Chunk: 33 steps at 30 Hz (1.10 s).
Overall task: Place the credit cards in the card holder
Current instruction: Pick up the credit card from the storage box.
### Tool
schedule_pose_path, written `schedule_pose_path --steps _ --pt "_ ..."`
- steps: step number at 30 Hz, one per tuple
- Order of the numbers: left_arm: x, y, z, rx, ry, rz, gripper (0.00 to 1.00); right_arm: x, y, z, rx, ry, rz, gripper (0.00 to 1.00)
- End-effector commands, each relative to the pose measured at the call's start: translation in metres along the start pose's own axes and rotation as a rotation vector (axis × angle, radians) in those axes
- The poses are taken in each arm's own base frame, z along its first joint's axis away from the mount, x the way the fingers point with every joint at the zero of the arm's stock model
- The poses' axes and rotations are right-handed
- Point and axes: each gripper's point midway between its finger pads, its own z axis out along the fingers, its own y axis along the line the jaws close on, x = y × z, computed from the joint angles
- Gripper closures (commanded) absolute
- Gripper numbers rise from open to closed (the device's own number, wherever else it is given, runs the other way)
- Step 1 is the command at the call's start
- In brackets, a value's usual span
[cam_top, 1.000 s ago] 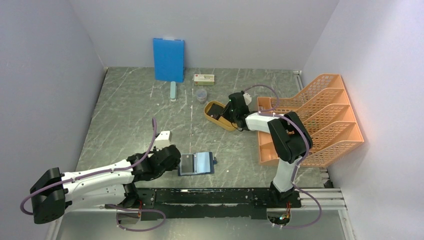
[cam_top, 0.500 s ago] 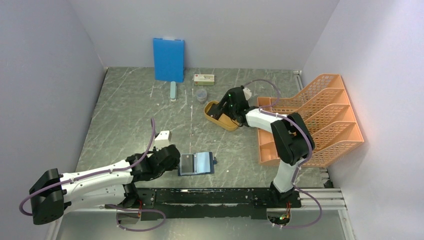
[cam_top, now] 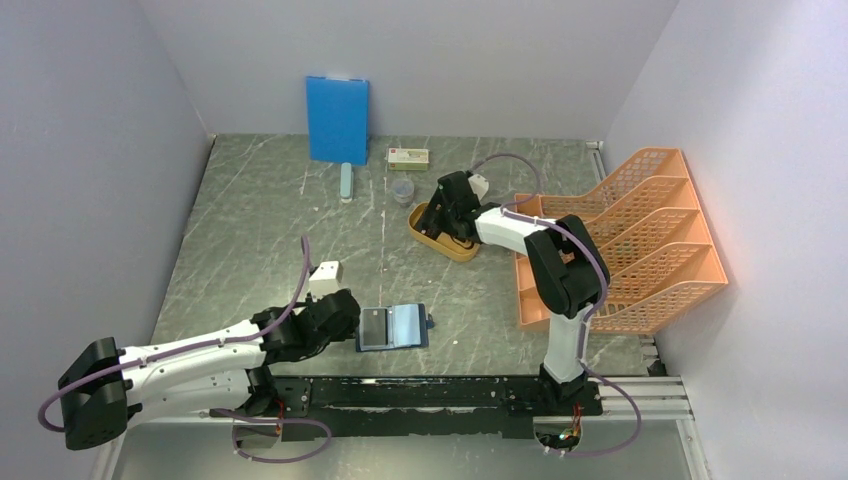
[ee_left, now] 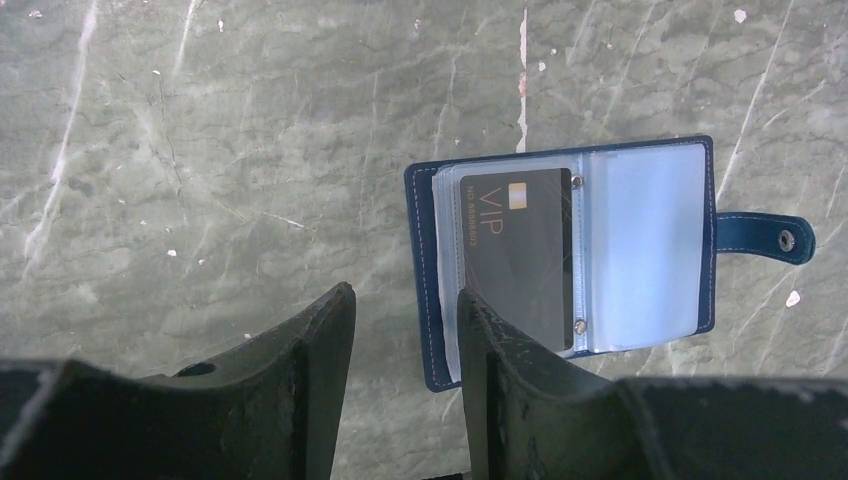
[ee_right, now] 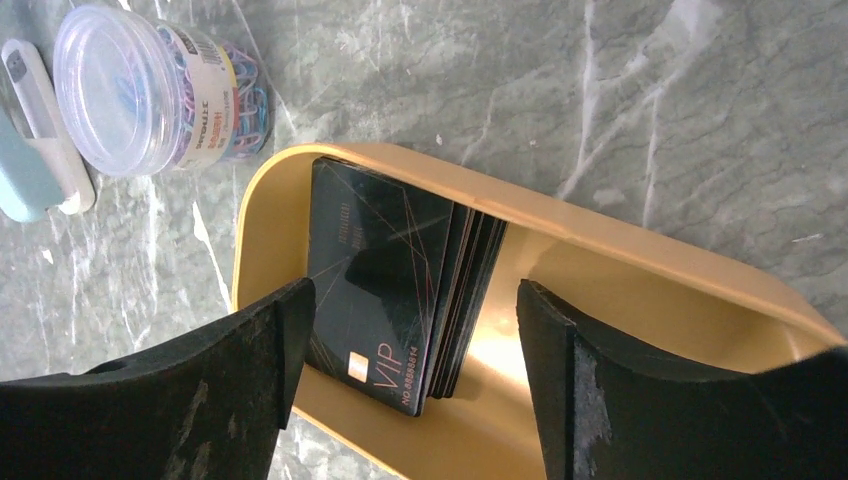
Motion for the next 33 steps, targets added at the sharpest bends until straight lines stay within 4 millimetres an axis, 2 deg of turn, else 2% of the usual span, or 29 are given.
schedule_pose_path --steps 1,8,18,24,33 --pt "-0.007 -0.010 -0.002 0.039 -0.020 -0.034 0.53 0.006 -0.007 0.002 0.068 0.000 -0.019 0.21" --pt "-0.007 -0.011 -0.002 0.044 -0.020 -0.033 0.53 0.013 -0.008 0.013 0.181 -0.004 -0.064 0.19" --pt "-0.007 -0.008 -0.004 0.050 -0.024 -0.037 0.53 0.031 -0.027 0.024 0.296 0.013 -0.112 0.19" --pt "-0.006 -0.006 -0.004 0.047 -0.026 -0.035 0.53 0.041 -0.043 0.026 0.331 0.025 -0.137 0.23" --pt "-0.007 -0.007 -0.004 0.049 -0.025 -0.036 0.53 0.047 -0.050 0.019 0.300 0.031 -0.156 0.35"
